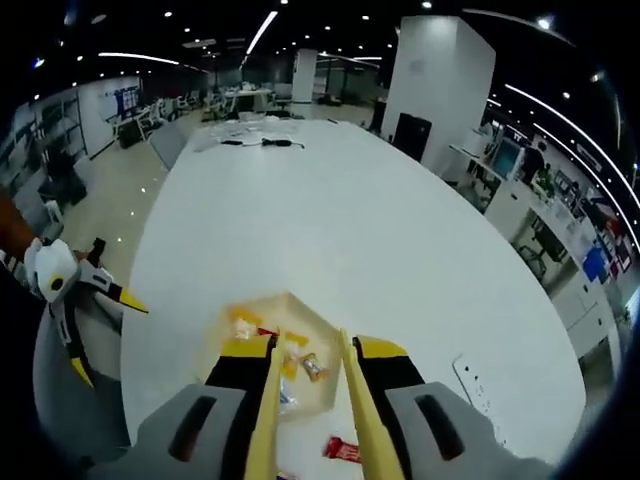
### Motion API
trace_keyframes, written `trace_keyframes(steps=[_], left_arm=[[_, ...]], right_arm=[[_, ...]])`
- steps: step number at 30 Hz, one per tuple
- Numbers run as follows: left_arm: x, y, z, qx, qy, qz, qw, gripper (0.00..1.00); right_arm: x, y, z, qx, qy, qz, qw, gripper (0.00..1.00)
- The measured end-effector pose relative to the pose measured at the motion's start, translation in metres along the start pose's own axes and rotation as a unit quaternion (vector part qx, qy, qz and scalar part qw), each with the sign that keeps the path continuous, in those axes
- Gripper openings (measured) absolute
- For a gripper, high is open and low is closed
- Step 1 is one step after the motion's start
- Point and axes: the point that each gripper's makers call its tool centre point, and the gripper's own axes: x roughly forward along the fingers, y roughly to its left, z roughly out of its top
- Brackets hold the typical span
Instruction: Place the target food into the container with the food tongs after gripping and lifting it, then release it inside without dropping or visibly crushing the food.
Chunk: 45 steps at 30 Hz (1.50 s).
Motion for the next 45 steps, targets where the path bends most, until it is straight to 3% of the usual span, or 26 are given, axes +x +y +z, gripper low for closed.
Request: trace_keyframes(steps=[5, 22, 32, 45], left_arm=[[0.0, 0.001, -0.001, 0.001, 0.0, 0.002, 1.0, 0.99], [-0.001, -0.001, 0.004, 0.003, -0.009, -0.001, 1.0, 0.99], [-0.002, 0.0, 0.008, 0.002, -0.017, 0.003, 0.9999, 0.99], [-0.004, 0.002, 0.011, -0.01, -0.026, 0.007, 0.9996, 0.99]], right_arm=[[-0.018, -0.005, -0.015, -0.004, 0.001, -0.015, 0.9999, 0.3], [-0.088, -0.01, -0.075, 0.041, -0.014, -0.048, 0.9979, 0.3], [-0.103, -0.001, -0.098, 0.047, -0.003, -0.054, 0.9974, 0.3], [-0.098, 0.02, -0.137, 0.076, 0.012, -0.053, 0.9956, 0.3]])
